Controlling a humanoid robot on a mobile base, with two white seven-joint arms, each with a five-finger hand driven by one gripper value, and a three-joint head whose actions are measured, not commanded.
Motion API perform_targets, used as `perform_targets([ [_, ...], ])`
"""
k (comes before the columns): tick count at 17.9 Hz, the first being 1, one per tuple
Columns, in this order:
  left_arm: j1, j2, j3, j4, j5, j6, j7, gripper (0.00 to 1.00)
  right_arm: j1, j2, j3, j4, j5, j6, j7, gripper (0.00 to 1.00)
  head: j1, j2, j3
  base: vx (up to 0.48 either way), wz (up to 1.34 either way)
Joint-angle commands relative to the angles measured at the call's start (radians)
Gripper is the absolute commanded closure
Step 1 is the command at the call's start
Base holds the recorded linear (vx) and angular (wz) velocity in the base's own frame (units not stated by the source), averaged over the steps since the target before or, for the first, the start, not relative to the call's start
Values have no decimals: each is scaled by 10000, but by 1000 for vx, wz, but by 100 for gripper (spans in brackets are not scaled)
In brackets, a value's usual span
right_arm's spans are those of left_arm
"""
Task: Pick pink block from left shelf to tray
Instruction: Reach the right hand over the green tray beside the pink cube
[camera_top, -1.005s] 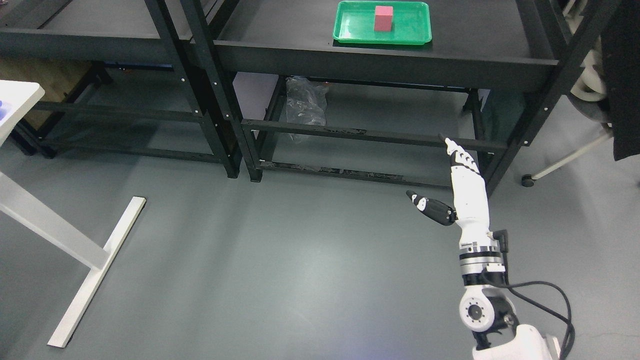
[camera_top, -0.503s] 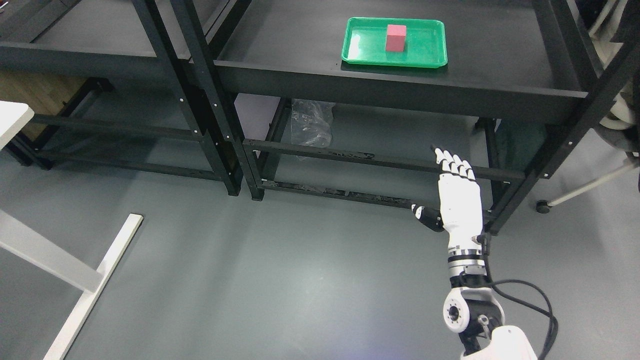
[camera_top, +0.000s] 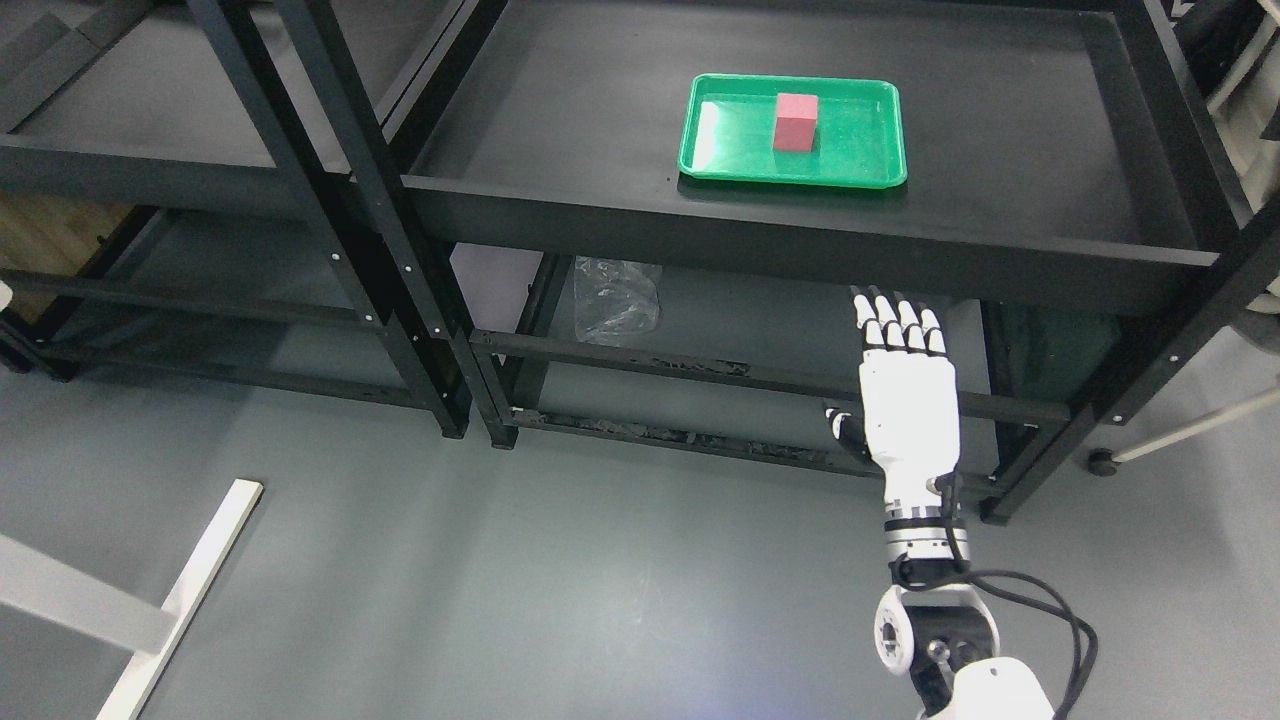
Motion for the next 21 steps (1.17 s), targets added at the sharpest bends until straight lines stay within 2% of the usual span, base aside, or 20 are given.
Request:
perform_targets([
  [1,200,175,0,-174,0,1,1,0,29,-175,215,-96,413,23,-714,1,0,0,0,239,-51],
  [7,200,175,0,-174,0,1,1,0,-2,-175,307,-142,-18,7,-2418,1,0,0,0,231,-41],
  [14,200,175,0,-174,0,1,1,0,14,-175,383,-142,-494,-69,-2220,1,0,0,0,230,-3],
  [21,200,175,0,-174,0,1,1,0,-32,-175,399,-142,-494,-192,-764,1,0,0,0,248,22],
])
